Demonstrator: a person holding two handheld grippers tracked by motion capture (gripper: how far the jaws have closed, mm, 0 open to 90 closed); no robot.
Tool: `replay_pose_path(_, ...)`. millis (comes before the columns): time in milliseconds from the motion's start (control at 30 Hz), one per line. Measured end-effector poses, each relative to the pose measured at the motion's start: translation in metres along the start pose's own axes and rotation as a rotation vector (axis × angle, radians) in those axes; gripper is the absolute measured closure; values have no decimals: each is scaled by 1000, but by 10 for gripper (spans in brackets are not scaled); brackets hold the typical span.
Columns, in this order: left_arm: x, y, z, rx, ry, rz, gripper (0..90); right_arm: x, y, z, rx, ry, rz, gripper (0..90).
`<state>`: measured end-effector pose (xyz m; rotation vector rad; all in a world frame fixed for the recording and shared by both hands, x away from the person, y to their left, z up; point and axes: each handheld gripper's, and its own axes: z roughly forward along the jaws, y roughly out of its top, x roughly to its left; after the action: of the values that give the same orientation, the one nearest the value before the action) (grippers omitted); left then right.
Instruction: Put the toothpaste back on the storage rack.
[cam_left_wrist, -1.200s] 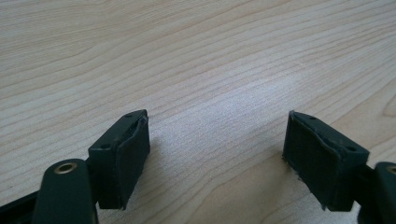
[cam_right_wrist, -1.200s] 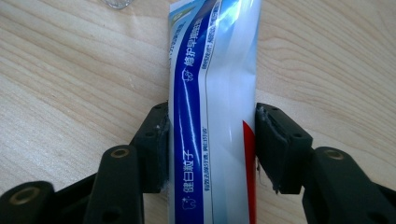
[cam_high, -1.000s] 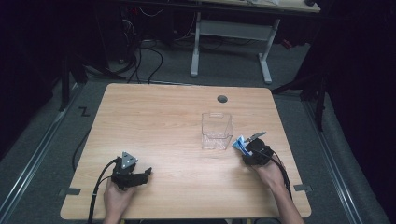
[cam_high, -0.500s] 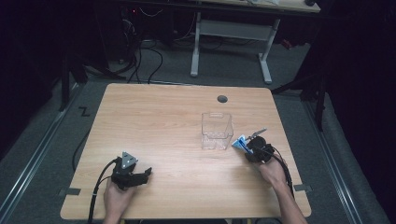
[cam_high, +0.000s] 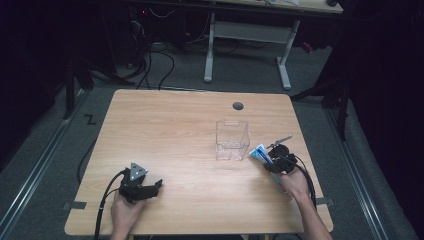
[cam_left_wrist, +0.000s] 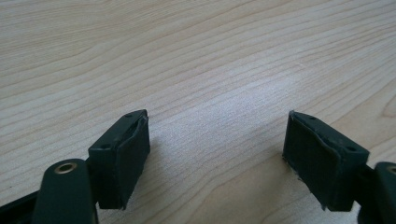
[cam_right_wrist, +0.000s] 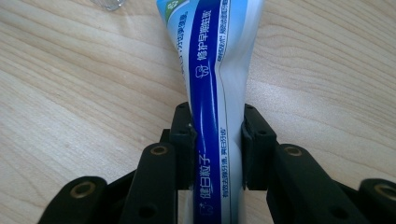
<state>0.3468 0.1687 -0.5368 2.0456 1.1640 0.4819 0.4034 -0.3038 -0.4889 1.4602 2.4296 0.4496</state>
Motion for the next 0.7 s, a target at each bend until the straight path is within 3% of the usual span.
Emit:
replay_pose_path(400,0,0,0,2,1,2,234,-1,-1,-26,-119,45,26,707)
replay_pose_path(700,0,0,0,2,0,1,233,2,3,-38,-175,63,21,706)
